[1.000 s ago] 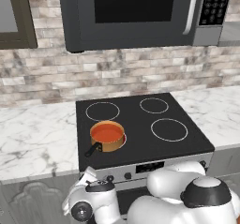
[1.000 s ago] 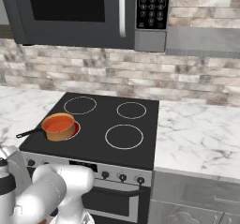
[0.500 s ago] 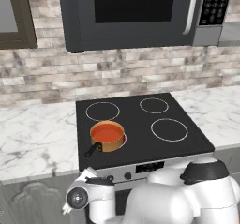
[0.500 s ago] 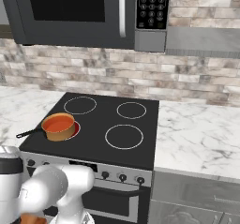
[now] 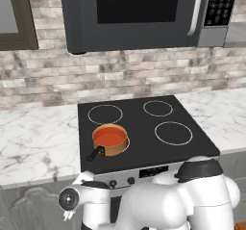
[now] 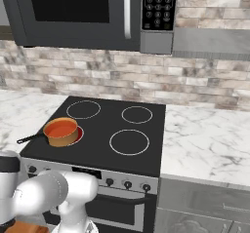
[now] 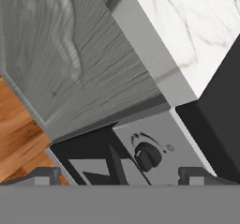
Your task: Wait until the marinara sauce is simmered to a deep red color and then turn off the stove.
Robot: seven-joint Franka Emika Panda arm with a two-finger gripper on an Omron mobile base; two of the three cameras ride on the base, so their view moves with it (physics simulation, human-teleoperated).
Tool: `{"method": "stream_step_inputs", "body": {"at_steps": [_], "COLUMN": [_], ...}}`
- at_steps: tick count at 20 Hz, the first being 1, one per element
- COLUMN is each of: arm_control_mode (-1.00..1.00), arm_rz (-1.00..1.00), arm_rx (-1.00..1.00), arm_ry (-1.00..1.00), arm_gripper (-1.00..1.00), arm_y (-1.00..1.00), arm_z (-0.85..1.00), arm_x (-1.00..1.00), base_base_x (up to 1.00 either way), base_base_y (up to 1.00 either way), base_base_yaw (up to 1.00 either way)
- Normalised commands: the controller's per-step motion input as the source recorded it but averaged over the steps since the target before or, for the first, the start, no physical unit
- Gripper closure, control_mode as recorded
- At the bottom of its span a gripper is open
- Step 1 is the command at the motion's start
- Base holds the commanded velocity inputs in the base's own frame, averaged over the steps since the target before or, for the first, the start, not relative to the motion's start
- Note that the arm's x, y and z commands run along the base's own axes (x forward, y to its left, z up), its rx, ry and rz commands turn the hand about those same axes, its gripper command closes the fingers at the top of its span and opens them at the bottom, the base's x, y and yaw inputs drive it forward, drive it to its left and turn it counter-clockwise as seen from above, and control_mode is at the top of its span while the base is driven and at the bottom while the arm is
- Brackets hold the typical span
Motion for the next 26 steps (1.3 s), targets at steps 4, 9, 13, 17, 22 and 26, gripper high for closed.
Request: {"method": "stream_step_inputs", "body": {"at_steps": [4,9,13,17,22,26], "arm_control_mode": [-1.0,-1.0,-1.0,-1.0,-1.0,-1.0], "arm_rz": [0.07,0.09,0.1,0.1,0.14,0.08], "arm_rx": [-0.02,-0.03,0.0,-0.02,-0.03,-0.03], "arm_ry": [0.0,0.0,0.0,0.0,0.0,-0.04], "arm_gripper": [-1.0,-1.0,-1.0,-1.0,-1.0,-1.0], "arm_y": [-0.13,-0.21,-0.24,-0.16,-0.25,-0.14], "arm_z": [-0.08,-0.09,-0.12,-0.17,-0.14,-0.06], "arm_x": [0.0,0.0,0.0,0.0,0.0,0.07], "base_base_x": [0.0,0.0,0.0,0.0,0.0,0.0], "base_base_y": [0.0,0.0,0.0,0.0,0.0,0.0], "base_base_yaw": [0.0,0.0,0.0,0.0,0.0,0.0]}}
